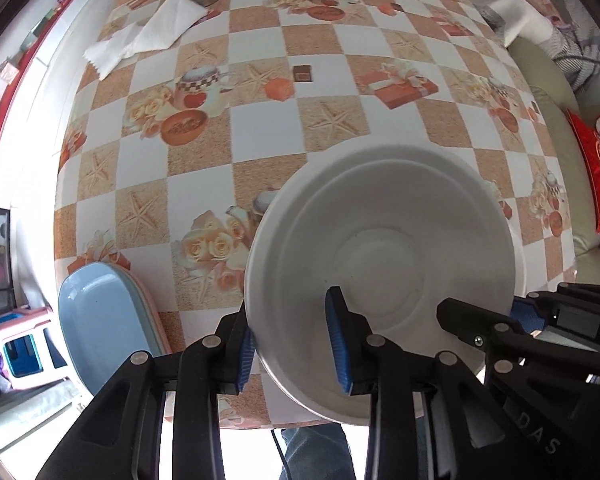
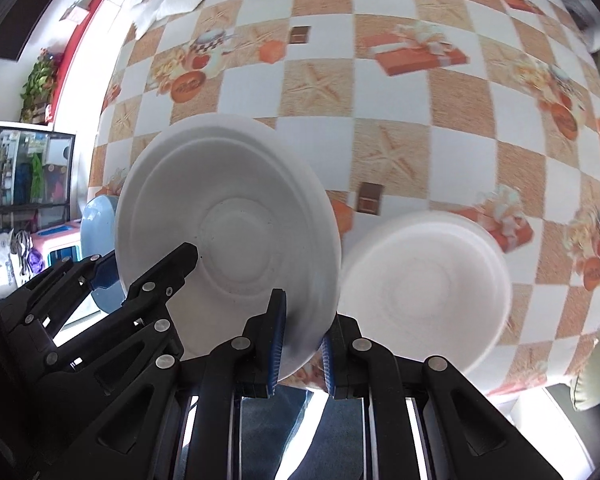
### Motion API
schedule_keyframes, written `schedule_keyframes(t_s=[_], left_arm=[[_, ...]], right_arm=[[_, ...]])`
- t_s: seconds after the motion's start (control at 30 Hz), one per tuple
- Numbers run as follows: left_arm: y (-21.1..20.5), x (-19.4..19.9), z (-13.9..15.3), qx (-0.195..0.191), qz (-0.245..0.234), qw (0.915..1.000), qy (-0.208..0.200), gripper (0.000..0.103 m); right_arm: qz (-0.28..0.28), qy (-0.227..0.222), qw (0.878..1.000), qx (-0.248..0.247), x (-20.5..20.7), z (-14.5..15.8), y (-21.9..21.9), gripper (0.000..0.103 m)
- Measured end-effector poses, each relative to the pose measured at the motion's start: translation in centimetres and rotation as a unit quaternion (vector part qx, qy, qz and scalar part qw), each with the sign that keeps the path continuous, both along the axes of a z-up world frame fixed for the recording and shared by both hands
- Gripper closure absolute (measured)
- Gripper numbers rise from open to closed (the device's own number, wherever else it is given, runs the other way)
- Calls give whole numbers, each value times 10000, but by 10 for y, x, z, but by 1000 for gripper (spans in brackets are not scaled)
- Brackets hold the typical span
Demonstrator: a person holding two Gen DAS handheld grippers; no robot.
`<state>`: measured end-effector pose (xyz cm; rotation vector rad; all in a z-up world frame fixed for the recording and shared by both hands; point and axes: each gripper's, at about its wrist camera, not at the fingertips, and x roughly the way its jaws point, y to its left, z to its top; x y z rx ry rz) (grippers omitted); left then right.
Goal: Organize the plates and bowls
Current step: 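Carry the white plate onto the white plate stack and open both grippers, then close both grippers on the rim of the white plate stack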
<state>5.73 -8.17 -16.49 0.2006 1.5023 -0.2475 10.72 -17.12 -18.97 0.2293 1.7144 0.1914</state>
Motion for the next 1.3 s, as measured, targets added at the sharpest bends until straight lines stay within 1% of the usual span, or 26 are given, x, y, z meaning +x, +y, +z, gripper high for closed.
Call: schedule_keyframes(t_s=[0.07,0.13,0.33,0.53,0.67,0.7,0.73,0.77,0.8,0.9,0.97,1.1,1.13,1.17,1.2,1.23,1.3], left_arm=[[-13,-2,-1,-68,-223,9997,21,69],[-27,-5,-2,-131,-437,9989,53,68],[-65,-17,-6,-165,-988,9949,121,66],[-91,-28,-19,-189,-1320,9906,312,66],[-102,-31,-28,-197,-1382,9894,391,66],[-102,-30,-28,-207,-1369,9896,392,62],[-102,-30,-29,-225,-1358,9896,416,61],[-101,-29,-29,-194,-1347,9898,427,54],[-100,-29,-28,-149,-1338,9901,406,45],[-91,-28,-22,-144,-1303,9910,285,29],[-84,-26,-18,-121,-1244,9919,244,24],[-73,-25,-17,-37,-1075,9938,291,22],[-71,-26,-16,-49,-1042,9942,268,20],[-69,-26,-16,-65,-1015,9945,248,17],[-67,-26,-15,-88,-988,9948,240,12],[-65,-27,-15,-110,-949,9951,233,10],[-62,-26,-15,-106,-891,9957,242,10]], right_arm=[[-169,24,9998,-35,-11,4,-20,85],[-339,34,9994,-91,-19,5,-30,85],[-807,92,9963,-278,-36,7,-62,85],[-1135,162,9926,-409,-51,4,-91,85],[-1261,219,9906,-478,-55,-3,-104,85],[-1272,221,9904,-494,-55,-5,-106,85],[-1277,209,9903,-503,-55,-6,-108,85],[-1283,202,9903,-493,-54,-8,-110,85],[-1296,193,9903,-467,-53,-9,-112,85],[-1317,230,9897,-507,-51,-12,-115,85],[-1302,239,9898,-524,-51,-12,-116,85],[-1310,240,9895,-564,-50,-9,-117,84],[-1340,235,9891,-556,-50,-9,-118,70],[-1371,215,9888,-551,-49,-8,-118,53],[-1391,151,9886,-558,-49,-5,-118,21],[-1396,29,9885,-572,-49,-1,-119,16],[-1328,-74,9893,-597,-47,4,-118,16]])
